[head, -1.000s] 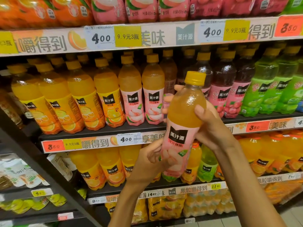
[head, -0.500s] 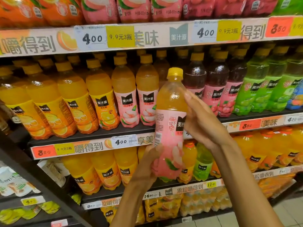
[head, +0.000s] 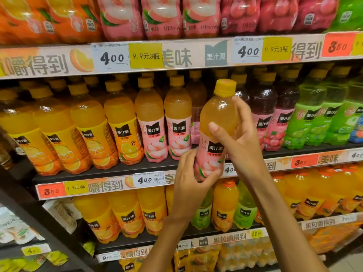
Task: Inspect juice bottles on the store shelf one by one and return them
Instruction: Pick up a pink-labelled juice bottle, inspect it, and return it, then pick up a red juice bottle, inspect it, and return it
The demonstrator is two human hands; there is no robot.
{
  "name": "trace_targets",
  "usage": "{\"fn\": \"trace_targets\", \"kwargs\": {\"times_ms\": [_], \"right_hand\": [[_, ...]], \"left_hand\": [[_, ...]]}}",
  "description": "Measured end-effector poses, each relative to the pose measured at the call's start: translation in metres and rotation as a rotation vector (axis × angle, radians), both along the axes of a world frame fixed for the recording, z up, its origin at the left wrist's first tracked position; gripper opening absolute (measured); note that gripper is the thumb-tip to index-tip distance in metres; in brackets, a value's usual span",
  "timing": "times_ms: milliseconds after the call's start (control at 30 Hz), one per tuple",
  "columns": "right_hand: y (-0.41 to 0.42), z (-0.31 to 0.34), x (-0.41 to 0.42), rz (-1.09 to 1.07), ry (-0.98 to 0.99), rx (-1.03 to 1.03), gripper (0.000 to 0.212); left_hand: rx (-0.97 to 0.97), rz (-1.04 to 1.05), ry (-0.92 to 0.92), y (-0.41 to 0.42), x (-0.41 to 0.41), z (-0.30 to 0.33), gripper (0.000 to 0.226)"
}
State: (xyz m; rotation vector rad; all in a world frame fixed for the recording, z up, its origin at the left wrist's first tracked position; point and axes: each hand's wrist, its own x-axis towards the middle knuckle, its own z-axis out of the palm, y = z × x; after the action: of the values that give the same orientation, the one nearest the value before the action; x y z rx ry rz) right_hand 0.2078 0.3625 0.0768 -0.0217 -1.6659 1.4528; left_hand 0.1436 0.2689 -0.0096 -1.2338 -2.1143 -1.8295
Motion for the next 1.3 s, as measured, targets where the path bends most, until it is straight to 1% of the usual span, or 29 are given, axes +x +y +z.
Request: {"fn": "trace_targets", "kwargs": {"times_ms": [67,133,167,233,300,367,400,500,567,700,833,1000,1067,1167,1300], "right_hand": [[0.003,-0.002,-0.005,-0.005,-0.018,0.047,0.059],[0.006,-0.004,-0.009,0.023,-0.030,0.045,0.060],[0.008,-0.005,-0.011,0.033,-0.033,0.042,0.060],[0.011,-0.008,-0.016,0.012,-0.049,0.056,0.060],[0.014,-0.009,-0.020,-0.098,-0.081,0.138,0.062],[0.015,-0.010,-0.025,-0.252,-0.103,0.282,0.066],[0.015,-0.010,-0.027,-0.296,-0.104,0.320,0.070],[0.011,-0.008,-0.030,-0.318,-0.087,0.255,0.075],[0.009,-0.007,-0.030,-0.336,-0.073,0.252,0.072],[0.012,-0.010,-0.026,-0.395,-0.114,0.394,0.066],[0.012,-0.011,-0.023,-0.449,-0.161,0.500,0.067],[0.016,-0.011,-0.021,-0.705,-0.202,0.670,0.067],[0.017,-0.010,-0.023,-0.723,-0.193,0.659,0.066],[0.018,-0.008,-0.029,-0.719,-0.181,0.644,0.061],[0.022,-0.009,-0.036,-0.824,-0.194,0.744,0.058]], "left_hand": [[0.061,0.043,-0.065,0.007,0.000,-0.004,0.061],[0.094,0.081,-0.130,0.011,-0.003,-0.009,0.063],[0.097,0.117,-0.114,0.012,-0.004,-0.011,0.061],[0.084,0.210,-0.002,0.015,-0.004,-0.011,0.058],[0.064,0.259,0.080,0.017,-0.004,-0.011,0.058],[0.051,0.269,0.069,0.019,-0.002,-0.010,0.058],[0.051,0.274,0.062,0.019,-0.002,-0.009,0.059],[0.074,0.290,0.039,0.022,-0.001,-0.006,0.060],[0.090,0.296,0.030,0.024,0.000,-0.005,0.058],[0.100,0.323,0.055,0.027,0.000,-0.006,0.053],[0.082,0.365,0.105,0.031,-0.001,-0.009,0.050],[0.069,0.390,0.123,0.034,-0.004,-0.008,0.052],[0.034,0.429,0.163,0.036,-0.005,-0.007,0.054],[-0.099,0.556,0.261,0.038,-0.010,-0.007,0.056],[-0.199,0.612,0.298,0.044,-0.014,-0.004,0.058]]}}
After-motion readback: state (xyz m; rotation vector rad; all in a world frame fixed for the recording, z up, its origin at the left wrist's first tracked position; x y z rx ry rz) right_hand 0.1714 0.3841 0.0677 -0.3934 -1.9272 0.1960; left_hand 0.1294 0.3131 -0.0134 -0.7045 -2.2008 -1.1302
